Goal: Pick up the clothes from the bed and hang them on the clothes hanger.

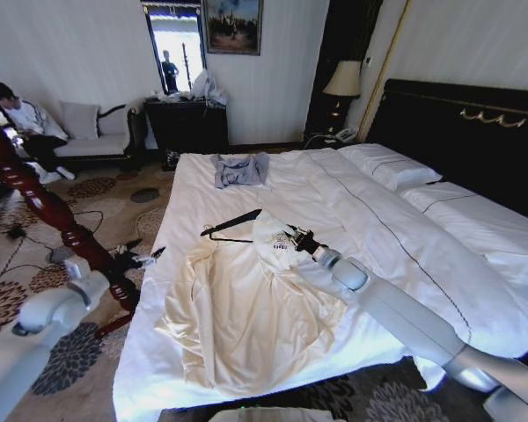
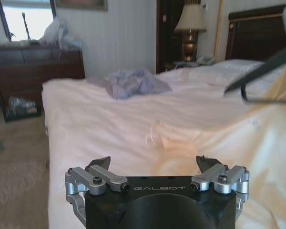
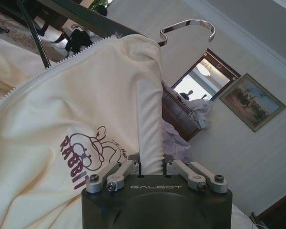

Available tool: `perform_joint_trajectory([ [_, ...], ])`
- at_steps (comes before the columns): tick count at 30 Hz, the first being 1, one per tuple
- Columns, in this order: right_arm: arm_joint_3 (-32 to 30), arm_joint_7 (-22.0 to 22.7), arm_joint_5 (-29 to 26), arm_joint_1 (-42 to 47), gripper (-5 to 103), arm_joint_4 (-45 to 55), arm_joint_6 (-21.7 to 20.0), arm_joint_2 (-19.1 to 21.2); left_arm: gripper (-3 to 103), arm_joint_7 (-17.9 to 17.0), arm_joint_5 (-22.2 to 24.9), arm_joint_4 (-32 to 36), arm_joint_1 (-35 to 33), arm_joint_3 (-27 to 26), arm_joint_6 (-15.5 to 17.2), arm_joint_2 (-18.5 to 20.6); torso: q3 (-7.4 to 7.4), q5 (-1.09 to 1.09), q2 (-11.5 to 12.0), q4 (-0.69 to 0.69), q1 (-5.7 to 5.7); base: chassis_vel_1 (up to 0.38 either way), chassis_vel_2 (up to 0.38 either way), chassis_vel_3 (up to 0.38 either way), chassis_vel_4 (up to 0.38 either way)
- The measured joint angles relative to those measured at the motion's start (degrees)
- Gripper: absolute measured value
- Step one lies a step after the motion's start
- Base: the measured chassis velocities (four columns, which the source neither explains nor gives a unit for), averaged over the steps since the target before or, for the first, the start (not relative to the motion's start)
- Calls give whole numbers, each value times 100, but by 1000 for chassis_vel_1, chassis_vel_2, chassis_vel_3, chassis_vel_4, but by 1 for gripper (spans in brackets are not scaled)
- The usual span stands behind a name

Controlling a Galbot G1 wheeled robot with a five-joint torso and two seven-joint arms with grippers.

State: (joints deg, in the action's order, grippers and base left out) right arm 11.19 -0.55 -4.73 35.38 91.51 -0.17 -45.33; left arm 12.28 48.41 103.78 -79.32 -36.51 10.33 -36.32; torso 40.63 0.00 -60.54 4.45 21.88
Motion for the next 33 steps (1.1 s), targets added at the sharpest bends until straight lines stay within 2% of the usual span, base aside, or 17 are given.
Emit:
perform_joint_trajectory([
  [2, -18, 2, 3, 16, 20, 16, 0, 0, 100, -25, -14, -50, 55, 128, 0, -34, 0, 0, 0, 0, 0, 0, 0, 0, 0],
  [7, -104, 6, 12, 91, 20, 157, -1, 0, 100, -240, 66, -392, 762, 942, -149, -370, 0, 0, 0, 0, 0, 0, 0, 0, 0],
  [8, -104, 6, 12, 91, 20, 157, -1, 0, 100, -240, 66, -392, 762, 942, -149, -370, 0, 0, 0, 0, 0, 0, 0, 0, 0],
  [10, -143, 7, 16, 133, 20, 191, -13, 0, 100, -456, 250, -600, 1299, 1389, -206, -722, 0, 0, 0, 0, 0, 0, 0, 0, 0],
  [15, -179, 10, 17, 161, 20, 211, -16, 9, 99, -627, 232, -912, 1893, 1915, -188, -1102, 1, 0, 0, 1, 0, 0, 0, 0, 0],
  [19, -225, 13, 12, 215, 20, 286, -34, 42, 99, -811, 211, -1478, 2722, 2620, -133, -1624, 1, 0, 0, 1, 0, 0, 0, 0, 0],
  [26, -249, 13, 10, 277, 20, 354, -53, 80, 99, -861, 154, -2018, 3395, 3061, -125, -2020, 1, 1, 0, 1, 1, 0, 0, 0, 0],
  [33, -243, 53, -88, 283, 20, 464, -178, 124, 98, -879, 91, -2556, 3641, 3092, -195, -2263, 1, -1, 0, -1, 0, 0, 0, 0, 0],
])
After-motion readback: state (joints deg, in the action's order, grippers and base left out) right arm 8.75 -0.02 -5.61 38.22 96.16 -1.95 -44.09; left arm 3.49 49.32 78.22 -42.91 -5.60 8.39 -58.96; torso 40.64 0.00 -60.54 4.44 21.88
